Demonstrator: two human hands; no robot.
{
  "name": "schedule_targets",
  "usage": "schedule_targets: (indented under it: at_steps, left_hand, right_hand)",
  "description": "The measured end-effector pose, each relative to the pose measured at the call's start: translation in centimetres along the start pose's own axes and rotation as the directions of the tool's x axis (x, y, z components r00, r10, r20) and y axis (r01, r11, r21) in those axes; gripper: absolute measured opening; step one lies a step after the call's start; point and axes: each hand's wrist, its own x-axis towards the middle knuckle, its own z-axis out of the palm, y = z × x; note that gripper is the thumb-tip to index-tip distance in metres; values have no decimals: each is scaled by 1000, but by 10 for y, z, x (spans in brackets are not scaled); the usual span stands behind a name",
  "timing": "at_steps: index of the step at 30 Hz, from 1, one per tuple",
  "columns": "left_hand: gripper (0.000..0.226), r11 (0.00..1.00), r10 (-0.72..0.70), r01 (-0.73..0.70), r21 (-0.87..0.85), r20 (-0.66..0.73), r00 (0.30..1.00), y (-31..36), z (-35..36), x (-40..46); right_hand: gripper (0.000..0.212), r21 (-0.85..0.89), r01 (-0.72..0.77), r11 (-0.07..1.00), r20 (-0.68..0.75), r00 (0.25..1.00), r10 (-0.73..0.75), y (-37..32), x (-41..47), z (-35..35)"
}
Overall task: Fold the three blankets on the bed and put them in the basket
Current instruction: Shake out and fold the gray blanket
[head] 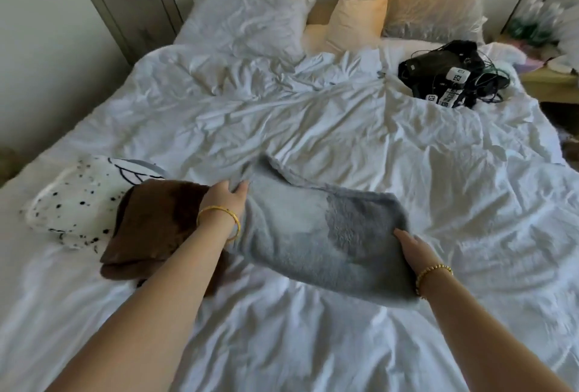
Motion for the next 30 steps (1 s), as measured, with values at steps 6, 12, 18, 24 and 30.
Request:
schedule_targets:
  at_steps: [6, 12, 18, 24, 30]
  left_hand:
    - [43, 1000, 21, -21, 4, -279, 960, -87, -113, 53]
    - [47, 971, -240, 238, -32, -142, 960, -211, -169, 124]
    - [74, 930, -326, 362, -69, 307, 894, -281, -118, 144]
    - [78, 917, -283, 359, -174, 351, 892, -295, -95, 158]
    - [58, 868, -205, 395, -302, 506, 838, -300, -84, 158]
  right_hand:
    - [30, 114, 159, 981, 104, 980, -171, -57, -45, 135]
    - [19, 129, 229, 965, 117, 963, -244, -77, -56, 283]
    - [43, -271, 54, 961, 35, 998, -46, -35, -31, 347]
    - [75, -215, -116, 970, 166, 974, 154, -22, -21, 346]
    - [86, 82, -269, 959, 364, 905, 223, -6, -12, 356]
